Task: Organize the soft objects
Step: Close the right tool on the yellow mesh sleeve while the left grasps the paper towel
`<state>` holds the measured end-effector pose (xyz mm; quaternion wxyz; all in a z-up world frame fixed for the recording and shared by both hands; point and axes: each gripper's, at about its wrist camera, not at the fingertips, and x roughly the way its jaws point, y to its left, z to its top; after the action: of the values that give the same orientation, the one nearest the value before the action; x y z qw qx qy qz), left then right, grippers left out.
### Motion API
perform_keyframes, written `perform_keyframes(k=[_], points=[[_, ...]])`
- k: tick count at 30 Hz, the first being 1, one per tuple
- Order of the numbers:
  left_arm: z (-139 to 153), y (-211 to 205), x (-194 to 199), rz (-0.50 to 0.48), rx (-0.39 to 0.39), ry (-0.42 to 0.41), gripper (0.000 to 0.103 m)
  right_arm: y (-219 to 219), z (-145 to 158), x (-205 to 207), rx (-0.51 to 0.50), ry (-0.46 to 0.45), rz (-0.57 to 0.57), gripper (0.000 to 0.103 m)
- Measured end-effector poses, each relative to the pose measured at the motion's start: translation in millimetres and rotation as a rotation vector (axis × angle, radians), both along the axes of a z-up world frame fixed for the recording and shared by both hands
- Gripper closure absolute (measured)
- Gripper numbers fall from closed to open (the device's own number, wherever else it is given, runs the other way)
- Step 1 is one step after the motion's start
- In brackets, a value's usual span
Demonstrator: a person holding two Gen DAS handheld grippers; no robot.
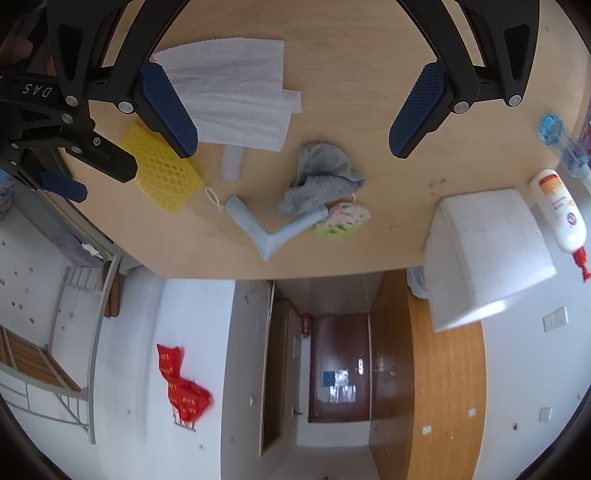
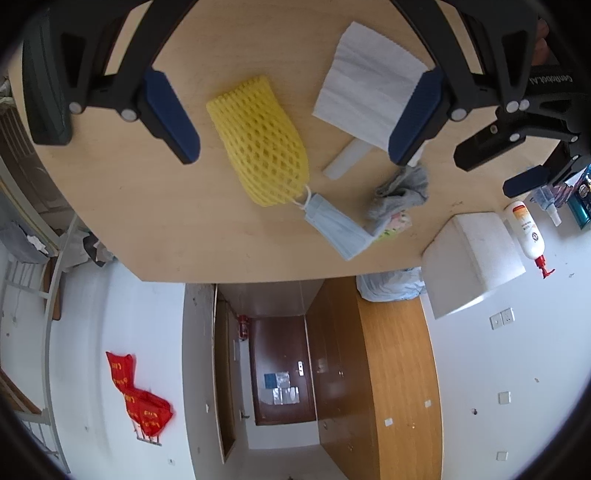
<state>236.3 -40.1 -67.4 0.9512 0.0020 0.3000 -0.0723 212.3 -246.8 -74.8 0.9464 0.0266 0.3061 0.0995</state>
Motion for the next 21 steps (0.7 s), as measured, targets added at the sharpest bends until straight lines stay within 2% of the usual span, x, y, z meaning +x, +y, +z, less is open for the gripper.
perform_keyframes(k=[11,21], points=[[-25.4,-11.3,24.7,-0.054,0.0,0.116,0.0,-7.4,-15.8,19.4,-0.035,0.062,-0.011,0.0],[-49.9,-20.0,49.5,-0.104,-0.027,0.245,0.006,-13.9,-35.0,41.0,-0.035,0.139,0.006,0.002]])
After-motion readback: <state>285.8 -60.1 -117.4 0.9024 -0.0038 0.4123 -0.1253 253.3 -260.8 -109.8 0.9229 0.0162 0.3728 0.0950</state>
